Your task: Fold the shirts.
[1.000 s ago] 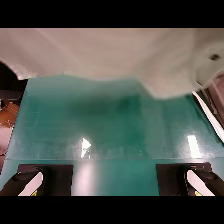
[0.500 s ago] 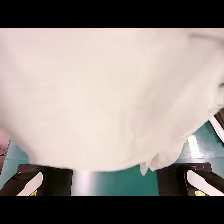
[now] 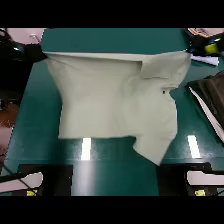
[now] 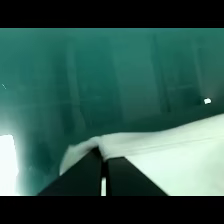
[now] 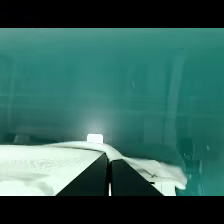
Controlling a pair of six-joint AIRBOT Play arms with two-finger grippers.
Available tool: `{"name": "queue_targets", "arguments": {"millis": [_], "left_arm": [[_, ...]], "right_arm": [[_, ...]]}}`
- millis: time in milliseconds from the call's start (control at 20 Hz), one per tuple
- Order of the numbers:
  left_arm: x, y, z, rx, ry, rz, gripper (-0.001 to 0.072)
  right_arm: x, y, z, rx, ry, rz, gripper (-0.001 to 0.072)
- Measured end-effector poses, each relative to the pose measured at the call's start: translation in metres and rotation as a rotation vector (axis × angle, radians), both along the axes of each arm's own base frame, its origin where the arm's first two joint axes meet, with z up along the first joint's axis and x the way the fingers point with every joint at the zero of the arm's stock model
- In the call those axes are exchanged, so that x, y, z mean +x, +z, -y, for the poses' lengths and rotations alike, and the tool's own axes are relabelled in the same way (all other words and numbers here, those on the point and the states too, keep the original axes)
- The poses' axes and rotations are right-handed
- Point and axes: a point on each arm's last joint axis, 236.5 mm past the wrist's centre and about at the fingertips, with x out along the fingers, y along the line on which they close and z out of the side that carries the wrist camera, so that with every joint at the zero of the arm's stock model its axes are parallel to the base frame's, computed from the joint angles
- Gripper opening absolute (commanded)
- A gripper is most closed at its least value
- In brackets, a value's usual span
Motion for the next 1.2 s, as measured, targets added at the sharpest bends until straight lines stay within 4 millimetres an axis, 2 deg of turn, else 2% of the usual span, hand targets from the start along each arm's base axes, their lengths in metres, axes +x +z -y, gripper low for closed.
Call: {"name": "queue_targets", "arguments": {"millis": [50,150,250,400,550,700,800,1000,1200], "left_arm": [[0.012,-0.018,-0.003,-0.001,0.013,-0.011,0.0023],[0.035,-0.04,-0.01,-0.004,0.046,-0.001,0.0023],[0.054,-0.053,-0.017,-0.002,0.08,0.03,0.0023],[0.075,-0.056,-0.026,0.026,0.1,0.104,0.0023],[0.082,-0.058,-0.031,0.08,0.076,0.144,0.0023],[0.078,-0.068,-0.036,0.157,0.032,0.123,0.0023],[0.069,-0.08,-0.04,0.212,-0.003,0.076,0.0023],[0.046,-0.121,-0.047,0.287,-0.075,-0.08,0.0023],[0.026,-0.157,-0.05,0.304,-0.111,-0.199,0.0025]], "right_arm": [[0.016,-0.02,-0.002,0.005,-0.011,0.003,0.001],[0.04,-0.045,-0.007,0.009,-0.026,0.026,0.001],[0.062,-0.064,-0.014,0.008,-0.037,0.063,0.001],[0.086,-0.072,-0.021,0.005,-0.054,0.135,0.001],[0.096,-0.074,-0.023,-0.016,-0.045,0.176,0.001],[0.091,-0.085,-0.027,-0.051,-0.005,0.143,0.001],[0.078,-0.102,-0.031,-0.109,0.047,0.072,0.001],[0.043,-0.141,-0.037,-0.226,0.137,-0.098,0.001],[0.017,-0.172,-0.046,-0.258,0.175,-0.21,0.0018]]}}
